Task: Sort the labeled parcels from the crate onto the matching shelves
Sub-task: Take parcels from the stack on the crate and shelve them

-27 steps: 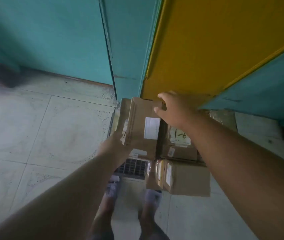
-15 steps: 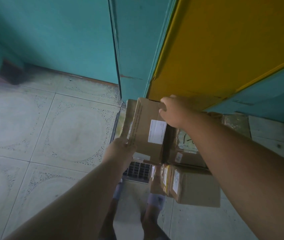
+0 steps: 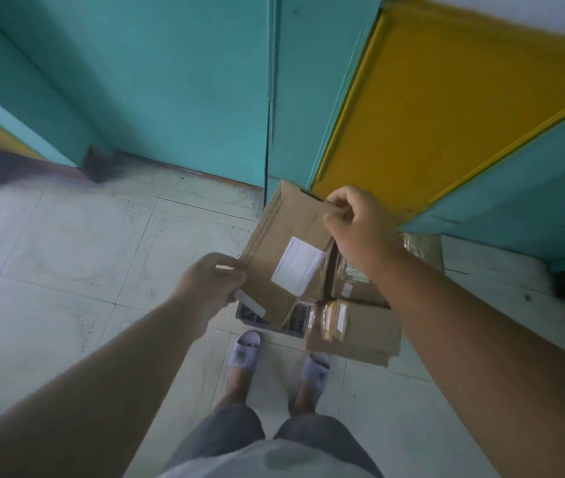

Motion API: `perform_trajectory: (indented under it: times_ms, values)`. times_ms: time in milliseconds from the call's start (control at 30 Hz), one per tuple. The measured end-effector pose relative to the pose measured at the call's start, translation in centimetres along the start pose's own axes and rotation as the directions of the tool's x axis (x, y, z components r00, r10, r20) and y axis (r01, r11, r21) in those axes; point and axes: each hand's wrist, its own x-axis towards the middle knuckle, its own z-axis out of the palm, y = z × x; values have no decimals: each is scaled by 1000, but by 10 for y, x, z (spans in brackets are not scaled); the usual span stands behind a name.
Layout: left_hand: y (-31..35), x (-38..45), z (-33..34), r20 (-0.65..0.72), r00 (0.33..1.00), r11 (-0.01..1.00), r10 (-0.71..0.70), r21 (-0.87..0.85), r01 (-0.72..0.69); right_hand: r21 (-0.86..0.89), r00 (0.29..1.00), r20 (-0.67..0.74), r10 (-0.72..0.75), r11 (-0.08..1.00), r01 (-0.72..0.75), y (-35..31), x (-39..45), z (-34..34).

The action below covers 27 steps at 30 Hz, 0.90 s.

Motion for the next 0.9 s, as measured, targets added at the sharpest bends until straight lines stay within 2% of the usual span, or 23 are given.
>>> perform_trajectory:
  times_ms: [133,200,267,333,433,567,667,767,833,900]
  values:
    - [19,-24,-27,34,995,991,93,94,-95,152,999,-8,42,988,-40,-27,-24,-21]
    - [29,-32,-35,36,987,980,159,111,-162,170,996,-61,67,984,-56,-37,-25,-29]
    - [37,-39,-40,107,961,957,254,114,-265,185,983,-136,125,978,-99,-48,-21,-36]
    - [42,-45,-44,233,916,926,328,114,-360,282,962,-182,203,948,-146,-57,-16,-43]
    - [45,-48,-52,324,871,875,369,194,-443,416,923,-199,329,881,-224,-67,-12,-48]
    - [51,-45,-56,250,815,754,522,312,-578,458,899,-137,416,831,-315,-72,-15,-51]
    - [58,-46,-57,155,819,755,552,324,-570,492,908,-93,409,812,-315,-78,-21,-54]
    - [61,-48,-58,142,810,730,569,365,-578,536,917,-37,397,782,-317,-80,-23,-57]
    - [65,-48,-57,156,810,729,566,365,-580,480,926,2,379,812,-333,-84,-25,-62]
    - [67,-46,-57,162,827,757,539,336,-560,315,934,3,358,886,-341,-84,-28,-68]
